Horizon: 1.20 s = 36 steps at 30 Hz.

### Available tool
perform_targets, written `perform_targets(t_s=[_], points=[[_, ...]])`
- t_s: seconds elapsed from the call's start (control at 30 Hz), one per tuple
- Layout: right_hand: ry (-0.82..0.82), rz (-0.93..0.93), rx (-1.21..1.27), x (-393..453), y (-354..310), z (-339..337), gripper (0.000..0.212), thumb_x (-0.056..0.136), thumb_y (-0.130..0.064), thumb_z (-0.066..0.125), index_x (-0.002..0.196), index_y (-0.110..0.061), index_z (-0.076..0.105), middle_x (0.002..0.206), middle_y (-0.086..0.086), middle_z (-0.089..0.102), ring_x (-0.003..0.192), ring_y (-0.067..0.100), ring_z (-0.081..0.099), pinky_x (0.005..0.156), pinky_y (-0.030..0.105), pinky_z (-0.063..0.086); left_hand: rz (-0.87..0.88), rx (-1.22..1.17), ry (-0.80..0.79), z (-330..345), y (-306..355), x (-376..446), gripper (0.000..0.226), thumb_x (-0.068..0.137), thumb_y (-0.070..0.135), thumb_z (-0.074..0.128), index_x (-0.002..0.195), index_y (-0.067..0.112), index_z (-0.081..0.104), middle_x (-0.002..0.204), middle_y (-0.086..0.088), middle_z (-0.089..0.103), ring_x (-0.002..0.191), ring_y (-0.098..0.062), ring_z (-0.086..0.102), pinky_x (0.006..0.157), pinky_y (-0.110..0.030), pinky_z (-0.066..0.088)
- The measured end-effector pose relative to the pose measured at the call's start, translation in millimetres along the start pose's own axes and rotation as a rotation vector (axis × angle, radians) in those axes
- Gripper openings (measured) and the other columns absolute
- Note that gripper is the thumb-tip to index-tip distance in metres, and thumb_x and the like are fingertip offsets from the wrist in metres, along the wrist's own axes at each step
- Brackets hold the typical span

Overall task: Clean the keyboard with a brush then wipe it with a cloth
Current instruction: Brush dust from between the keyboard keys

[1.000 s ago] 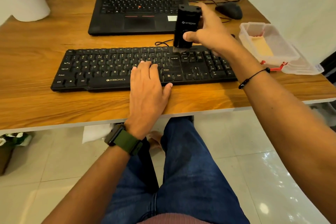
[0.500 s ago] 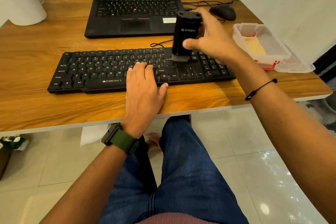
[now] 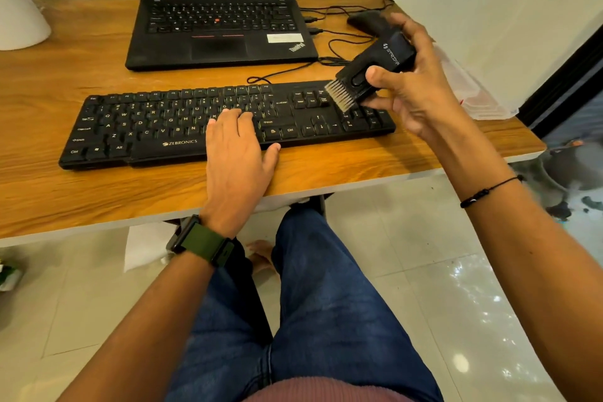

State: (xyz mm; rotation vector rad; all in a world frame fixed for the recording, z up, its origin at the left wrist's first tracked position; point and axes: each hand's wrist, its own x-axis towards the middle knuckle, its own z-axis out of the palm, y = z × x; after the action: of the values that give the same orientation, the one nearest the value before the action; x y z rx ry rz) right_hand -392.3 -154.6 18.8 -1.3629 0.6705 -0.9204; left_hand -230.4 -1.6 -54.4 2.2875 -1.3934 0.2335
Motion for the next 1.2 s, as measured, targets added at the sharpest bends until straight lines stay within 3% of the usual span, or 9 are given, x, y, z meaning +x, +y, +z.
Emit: perform_targets(t_s=[0.13,0.4,0.73,0.93,1.1,1.2], points=[[0.087,0.119,0.141,-24.8,3.0,-7.4,0.065,0.078,0.009,0.062,0.132,-0.022,0.043,0.126,0.010,0.046,0.105,0.033,0.060,0.062,0.038,0.058,0.004,0.004,0.002,0.5,-0.5,0.7,0.059,0.089,0.034,0.056,0.132,-0.003,0.040,0.134,-0.020,0.043,0.129,-0.033,0.035,0.113,-0.043,0.017],[0.212,0.224,0.064,-60.3,24.2,-16.6,0.056,0.080,0.003,0.064,0.130,-0.012,0.043,0.118,0.007,0.053,0.098,0.027,0.065,0.071,0.042,0.059,0.012,-0.005,0.003,2.0,-2.0,0.8,0.057,0.089,0.033,0.055,0.131,-0.003,0.040,0.133,-0.020,0.043,0.129,-0.033,0.035,0.113,-0.044,0.018],[0.197,0.268,-0.067,-66.0,36.2,-18.8,0.073,0.075,0.012,0.065,0.135,-0.017,0.036,0.109,0.000,0.053,0.106,0.028,0.061,0.073,0.036,0.059,0.008,0.004,0.002,2.2,-1.7,1.8,0.058,0.090,0.034,0.054,0.132,-0.002,0.039,0.135,-0.020,0.042,0.130,-0.033,0.034,0.114,-0.044,0.018],[0.122,0.185,-0.450,-61.7,34.7,-29.1,0.083,0.065,-0.003,0.079,0.136,-0.015,0.037,0.129,0.002,0.051,0.117,0.015,0.052,0.094,0.033,0.050,-0.001,-0.004,0.005,1.2,-0.7,1.7,0.057,0.090,0.034,0.054,0.132,-0.001,0.038,0.136,-0.018,0.042,0.131,-0.031,0.033,0.114,-0.042,0.013],[-0.012,0.034,-0.950,-61.3,22.3,-40.7,0.056,0.071,-0.025,0.077,0.122,-0.017,0.054,0.115,-0.002,0.057,0.103,0.011,0.054,0.083,0.020,0.048,0.004,-0.014,0.006,0.6,-0.8,0.6,0.057,0.090,0.033,0.055,0.132,-0.002,0.039,0.135,-0.020,0.042,0.130,-0.033,0.034,0.114,-0.042,0.013],[-0.099,-0.042,-1.035,-58.7,15.9,-45.2,0.040,0.076,-0.023,0.073,0.113,-0.016,0.061,0.107,-0.001,0.060,0.095,0.009,0.055,0.072,0.011,0.043,0.006,-0.022,0.006,-0.1,-0.4,0.1,0.057,0.090,0.032,0.055,0.132,-0.002,0.039,0.136,-0.020,0.042,0.130,-0.033,0.033,0.114,-0.042,0.012]])
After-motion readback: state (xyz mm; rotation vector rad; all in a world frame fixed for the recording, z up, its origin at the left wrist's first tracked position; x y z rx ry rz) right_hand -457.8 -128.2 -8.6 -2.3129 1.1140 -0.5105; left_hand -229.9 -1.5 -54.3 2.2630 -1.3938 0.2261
